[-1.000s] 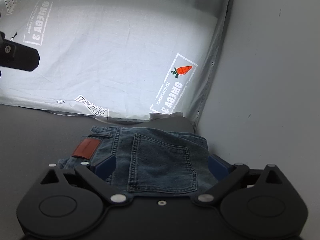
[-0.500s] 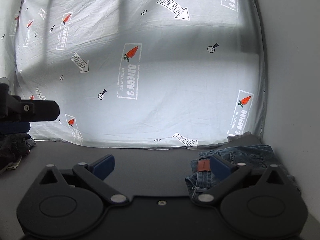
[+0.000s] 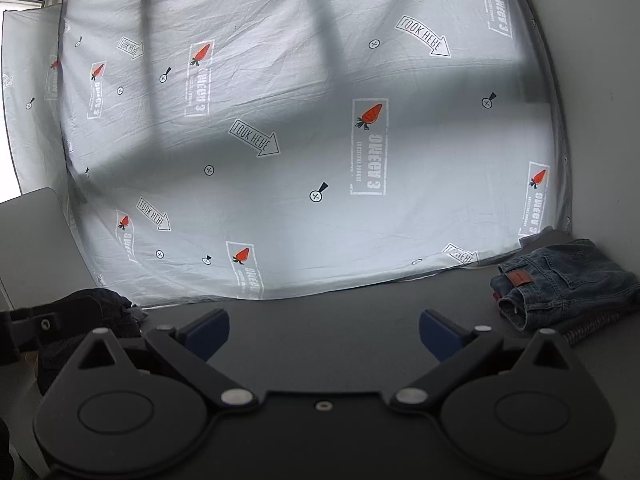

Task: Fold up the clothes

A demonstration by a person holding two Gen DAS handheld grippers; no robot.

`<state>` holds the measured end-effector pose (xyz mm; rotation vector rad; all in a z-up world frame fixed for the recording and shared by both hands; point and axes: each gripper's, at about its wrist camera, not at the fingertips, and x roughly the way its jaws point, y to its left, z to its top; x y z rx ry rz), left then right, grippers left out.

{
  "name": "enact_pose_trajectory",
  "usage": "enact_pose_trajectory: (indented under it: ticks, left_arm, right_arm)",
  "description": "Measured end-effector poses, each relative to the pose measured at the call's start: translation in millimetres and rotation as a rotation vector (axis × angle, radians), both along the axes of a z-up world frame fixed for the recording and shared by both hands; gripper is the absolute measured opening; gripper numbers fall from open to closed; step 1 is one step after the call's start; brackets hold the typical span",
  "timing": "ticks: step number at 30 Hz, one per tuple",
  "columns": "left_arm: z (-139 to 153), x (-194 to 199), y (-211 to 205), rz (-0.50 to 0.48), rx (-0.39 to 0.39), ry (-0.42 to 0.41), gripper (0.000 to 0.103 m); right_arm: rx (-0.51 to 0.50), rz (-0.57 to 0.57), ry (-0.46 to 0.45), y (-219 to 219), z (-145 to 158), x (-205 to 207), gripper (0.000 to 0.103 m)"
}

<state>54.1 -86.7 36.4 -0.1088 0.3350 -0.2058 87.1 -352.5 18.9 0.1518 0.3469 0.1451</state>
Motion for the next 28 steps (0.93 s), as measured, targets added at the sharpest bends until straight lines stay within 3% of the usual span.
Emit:
enact_pose_trajectory:
  ticks: [4, 8, 11, 17, 21, 28]
  left_arm:
    - [-1.9, -34.3, 44.6, -0.005, 0.038, 0.007, 0.103]
    - [-5.2, -45.9, 79.1, 0.048, 0.025, 0.143, 0.103]
    - [-12.6, -56.2, 99.3, 0.035, -0.005, 0.218, 0.103]
    - [-24.8, -75.0, 110.4, 0.038, 0.008, 0.277, 0.103]
    - [-28.6, -84.7, 118.7, 0.049, 0.013, 0.295, 0.103]
    - [-26.1, -91.6, 121.4, 0.054, 0.04, 0.288, 0.103]
  right_arm:
    - [-0.015, -0.016, 0.016, 52.6, 3.5, -44.2, 0.102]
    - [-0.039, -0.06, 0.122, 91.9, 2.8, -71.6, 0.102]
    - [-0.05, -0.044, 0.147, 111.4, -0.3, -98.5, 0.102]
    - [-0.183, -0.052, 0.192, 142.4, -10.2, -126.5, 0.102]
    - [-0.16, -0.036, 0.233, 148.4, -17.0, -135.2, 0.101]
    - [-0.19, -0.009, 0.227, 160.4, -15.2, -140.1, 0.101]
